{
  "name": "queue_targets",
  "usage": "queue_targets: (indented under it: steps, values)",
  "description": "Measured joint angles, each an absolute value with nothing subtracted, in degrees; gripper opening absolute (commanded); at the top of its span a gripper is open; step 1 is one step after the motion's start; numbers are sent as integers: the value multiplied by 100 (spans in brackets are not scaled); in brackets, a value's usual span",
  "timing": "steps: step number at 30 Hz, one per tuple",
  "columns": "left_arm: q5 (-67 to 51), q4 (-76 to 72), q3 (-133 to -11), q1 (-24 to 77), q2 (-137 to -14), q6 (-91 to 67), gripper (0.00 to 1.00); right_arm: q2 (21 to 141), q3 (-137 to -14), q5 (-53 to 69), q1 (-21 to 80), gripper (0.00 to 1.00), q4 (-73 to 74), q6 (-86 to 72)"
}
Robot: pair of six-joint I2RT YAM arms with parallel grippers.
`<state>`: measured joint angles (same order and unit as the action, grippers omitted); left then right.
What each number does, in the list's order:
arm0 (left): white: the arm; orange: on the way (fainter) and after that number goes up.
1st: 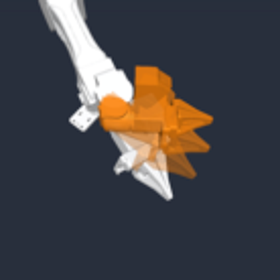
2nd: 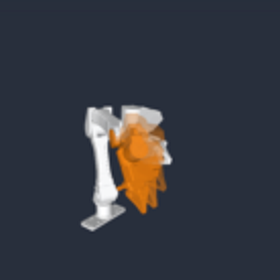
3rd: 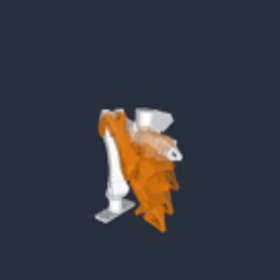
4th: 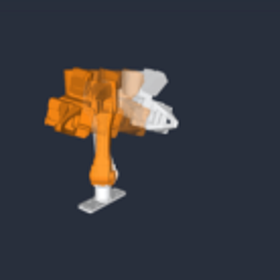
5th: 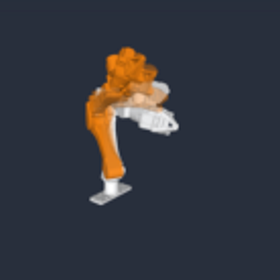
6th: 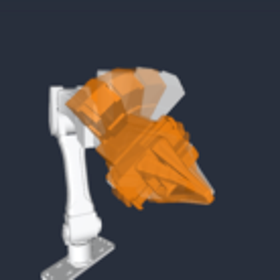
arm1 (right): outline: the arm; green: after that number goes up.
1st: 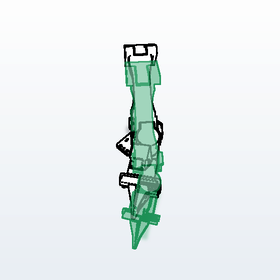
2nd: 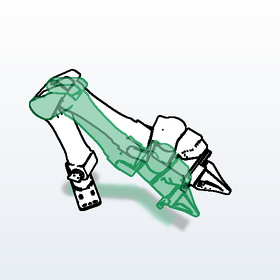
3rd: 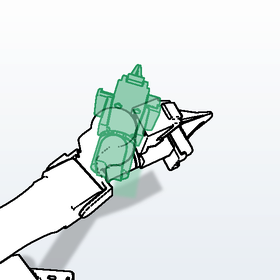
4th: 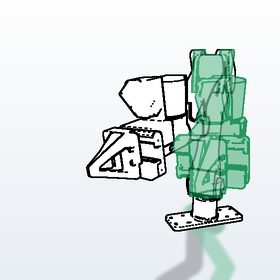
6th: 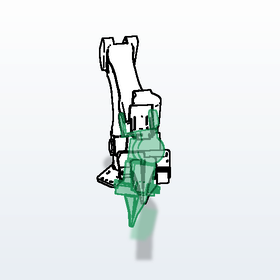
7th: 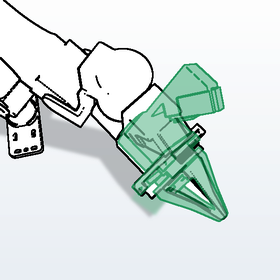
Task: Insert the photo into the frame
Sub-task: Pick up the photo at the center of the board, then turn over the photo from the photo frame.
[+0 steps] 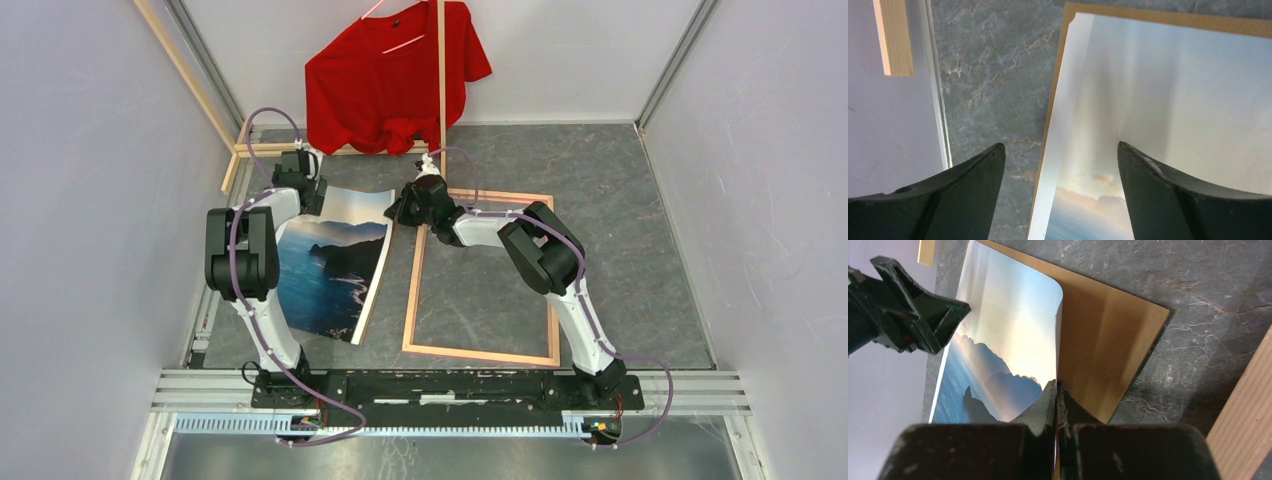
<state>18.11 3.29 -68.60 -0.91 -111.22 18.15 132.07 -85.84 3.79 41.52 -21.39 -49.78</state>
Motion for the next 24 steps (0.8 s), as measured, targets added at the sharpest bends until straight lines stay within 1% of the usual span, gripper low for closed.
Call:
queue_targets:
  steps: [1,2,6,9,12,14,16,19,22,24]
  values:
    - [1785,482,-6864,-95,-11063,1813,99,13207,-8584,410,4152,0,-2139,-4978]
    - [1747,624,-6866,-99,-11004,1815,100,13205,-8584,432,4152,0,-2137,-4969]
    - [1363,1723,-6864,-148,-10554,1813,100,12967,-8488,589,4147,0,-2115,-4838]
    - [1079,2451,-6866,-172,-10014,1813,100,12296,-8117,799,4117,0,-2016,-4582]
    - [858,2958,-6871,-183,-9441,1815,100,11161,-7496,1116,4034,0,-1896,-4252]
    - [729,3212,-6873,-191,-9070,1826,100,10162,-6925,1358,3859,0,-1791,-4032]
    - [650,3363,-6851,-191,-8777,1833,100,9159,-6410,1535,3524,0,-1581,-3782]
    - [548,3474,-6726,-191,-8532,1835,100,7653,-5900,1592,2729,0,-880,-3343]
    - [464,3566,-6547,-191,-8475,1835,100,6416,-5975,985,1990,0,281,-2773]
    - [390,3638,-6436,-191,-8475,1833,100,5736,-6320,263,1850,0,1103,-2324]
